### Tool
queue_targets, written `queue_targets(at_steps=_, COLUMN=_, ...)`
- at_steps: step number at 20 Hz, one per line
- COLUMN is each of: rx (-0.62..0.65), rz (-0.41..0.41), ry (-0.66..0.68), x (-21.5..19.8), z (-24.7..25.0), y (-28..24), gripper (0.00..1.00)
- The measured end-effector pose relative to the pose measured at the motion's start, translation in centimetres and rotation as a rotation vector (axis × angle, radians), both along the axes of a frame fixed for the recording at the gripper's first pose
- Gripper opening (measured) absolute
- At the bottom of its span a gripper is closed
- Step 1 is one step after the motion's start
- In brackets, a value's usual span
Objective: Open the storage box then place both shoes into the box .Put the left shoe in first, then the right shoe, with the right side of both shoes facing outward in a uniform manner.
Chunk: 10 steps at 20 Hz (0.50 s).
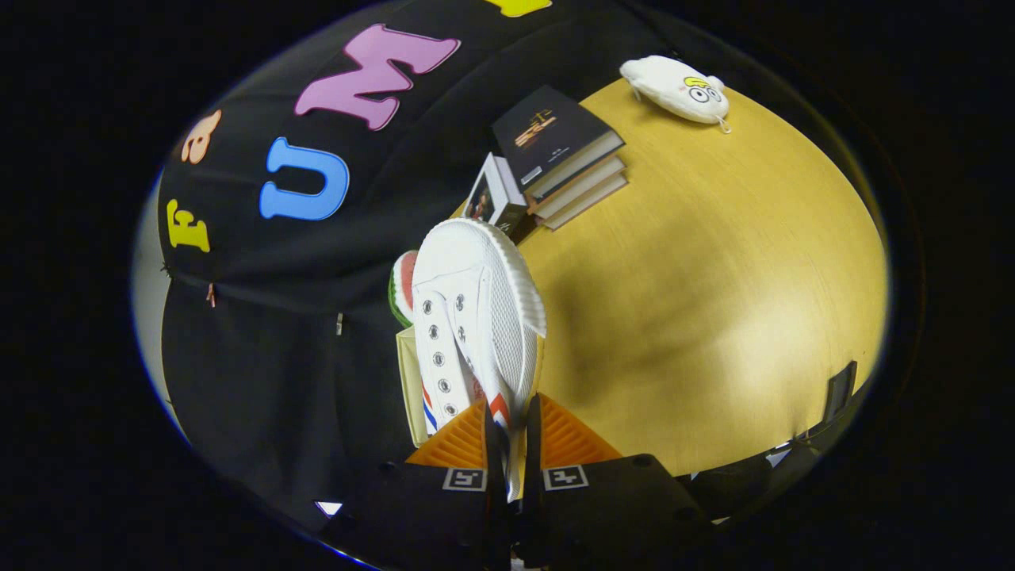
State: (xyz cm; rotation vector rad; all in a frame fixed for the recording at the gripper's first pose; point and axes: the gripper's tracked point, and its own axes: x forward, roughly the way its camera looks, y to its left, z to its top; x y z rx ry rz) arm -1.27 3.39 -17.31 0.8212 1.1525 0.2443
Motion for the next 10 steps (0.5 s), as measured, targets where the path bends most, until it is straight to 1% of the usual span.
queue_targets(at_steps=2, rx=-0.011, rz=0.026, ry=-0.025, x=0.3, z=0.5, y=3.6, gripper=0.11)
queue_targets(at_steps=6, rx=-0.006, rz=0.058, ry=-0.015, x=0.5, z=-0.1, y=10.9, gripper=0.11)
queue_targets(at_steps=10, rx=-0.064, rz=0.087, ry=-0.002, x=1.0, z=-2.4, y=15.5, gripper=0.11)
